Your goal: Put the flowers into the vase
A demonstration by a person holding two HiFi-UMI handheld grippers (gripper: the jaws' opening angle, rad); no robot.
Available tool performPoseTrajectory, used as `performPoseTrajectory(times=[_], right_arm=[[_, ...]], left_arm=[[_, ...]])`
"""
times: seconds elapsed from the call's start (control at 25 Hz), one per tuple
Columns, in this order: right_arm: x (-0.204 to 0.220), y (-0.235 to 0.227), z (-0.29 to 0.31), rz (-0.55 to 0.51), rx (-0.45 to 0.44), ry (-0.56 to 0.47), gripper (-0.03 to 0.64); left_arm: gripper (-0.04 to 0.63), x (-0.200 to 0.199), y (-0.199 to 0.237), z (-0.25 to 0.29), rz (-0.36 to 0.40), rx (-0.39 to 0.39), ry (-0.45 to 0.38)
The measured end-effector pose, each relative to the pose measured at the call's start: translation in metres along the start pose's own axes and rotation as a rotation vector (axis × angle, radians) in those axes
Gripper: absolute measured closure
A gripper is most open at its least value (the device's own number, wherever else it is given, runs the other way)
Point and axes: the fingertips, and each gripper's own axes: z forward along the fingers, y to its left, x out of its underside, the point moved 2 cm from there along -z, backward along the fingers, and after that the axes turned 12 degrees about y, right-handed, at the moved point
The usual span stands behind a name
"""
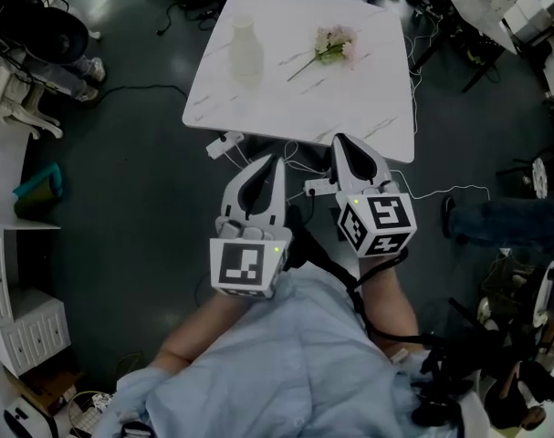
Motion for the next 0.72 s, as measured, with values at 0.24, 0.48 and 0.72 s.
performPoseTrajectory(times=[0.24,0.48,0.72], right_arm=[[-0.009,-0.018,0.031,0.014,0.024,0.015,0.615],[-0.023,-0.039,0.092,0.044,0.048,0.022,0.614],[-0.045,-0.078,0.171,0.076,0.043,0.08,0.612]], left_arm=[[0.592,-0.007,0.02,0.024,0.01,-0.011,0.02],[0.591,-0.009,0.071,0.069,-0.01,-0.063,0.025],[0.591,-0.041,0.11,0.153,-0.007,-0.058,0.056]])
